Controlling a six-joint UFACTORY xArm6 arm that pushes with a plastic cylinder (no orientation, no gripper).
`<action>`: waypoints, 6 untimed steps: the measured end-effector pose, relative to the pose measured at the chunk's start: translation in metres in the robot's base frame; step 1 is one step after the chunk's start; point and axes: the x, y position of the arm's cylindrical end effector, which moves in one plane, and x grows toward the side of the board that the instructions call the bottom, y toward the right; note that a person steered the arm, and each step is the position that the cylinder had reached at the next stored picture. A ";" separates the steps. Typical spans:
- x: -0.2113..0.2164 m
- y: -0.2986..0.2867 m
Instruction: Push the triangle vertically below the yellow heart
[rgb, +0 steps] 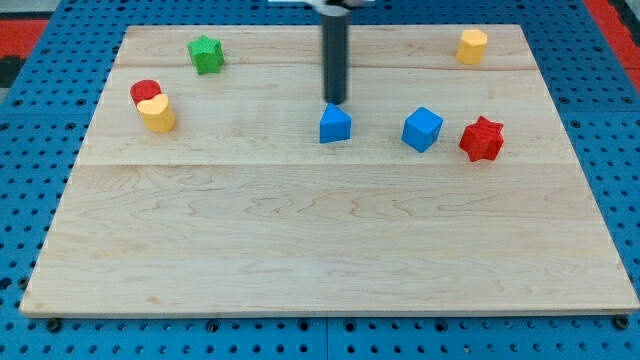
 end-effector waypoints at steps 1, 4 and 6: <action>0.051 -0.041; 0.179 -0.210; 0.147 -0.214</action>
